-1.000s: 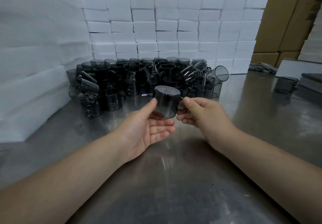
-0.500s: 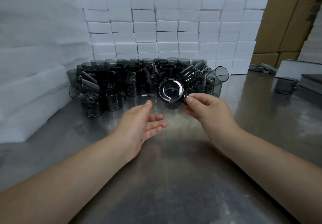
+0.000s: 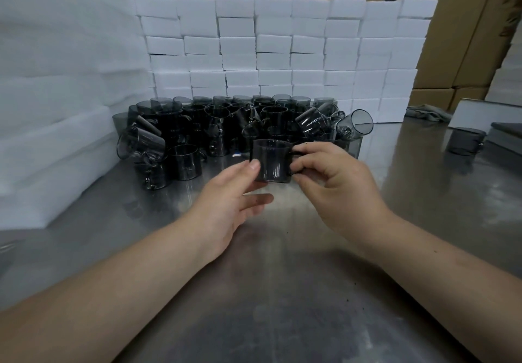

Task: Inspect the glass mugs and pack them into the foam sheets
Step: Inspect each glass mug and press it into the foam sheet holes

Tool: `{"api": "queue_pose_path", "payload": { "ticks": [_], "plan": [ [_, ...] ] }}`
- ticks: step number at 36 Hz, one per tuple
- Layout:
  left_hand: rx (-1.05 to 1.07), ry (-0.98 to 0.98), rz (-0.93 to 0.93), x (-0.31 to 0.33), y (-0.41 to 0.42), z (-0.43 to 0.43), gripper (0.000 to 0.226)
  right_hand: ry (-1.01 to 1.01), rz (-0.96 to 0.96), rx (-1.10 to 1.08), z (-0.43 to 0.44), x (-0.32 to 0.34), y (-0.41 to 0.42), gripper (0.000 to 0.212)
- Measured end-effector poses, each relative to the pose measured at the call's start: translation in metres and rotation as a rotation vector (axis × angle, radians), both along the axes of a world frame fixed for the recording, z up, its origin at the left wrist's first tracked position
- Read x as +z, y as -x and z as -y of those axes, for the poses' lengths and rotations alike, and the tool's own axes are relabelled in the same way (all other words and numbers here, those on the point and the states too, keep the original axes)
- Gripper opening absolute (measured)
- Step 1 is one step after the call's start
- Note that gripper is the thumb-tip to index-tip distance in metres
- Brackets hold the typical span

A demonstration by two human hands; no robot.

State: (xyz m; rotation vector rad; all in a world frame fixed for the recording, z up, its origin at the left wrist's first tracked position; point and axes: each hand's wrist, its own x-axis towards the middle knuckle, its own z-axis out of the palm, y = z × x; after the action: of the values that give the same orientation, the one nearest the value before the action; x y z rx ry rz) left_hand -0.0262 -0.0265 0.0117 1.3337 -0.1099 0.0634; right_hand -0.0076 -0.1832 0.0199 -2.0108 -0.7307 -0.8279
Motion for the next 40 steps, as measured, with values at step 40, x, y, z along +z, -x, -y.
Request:
{"api": "queue_pose_path", "payload": {
  "ticks": [40],
  "plan": [
    [0.366, -1.053, 0.26, 0.005, -0.004, -0.012, 0.076, -0.349, -0.615, 0.219, 0.001, -0.019, -0.027, 0.025]
  ]
}}
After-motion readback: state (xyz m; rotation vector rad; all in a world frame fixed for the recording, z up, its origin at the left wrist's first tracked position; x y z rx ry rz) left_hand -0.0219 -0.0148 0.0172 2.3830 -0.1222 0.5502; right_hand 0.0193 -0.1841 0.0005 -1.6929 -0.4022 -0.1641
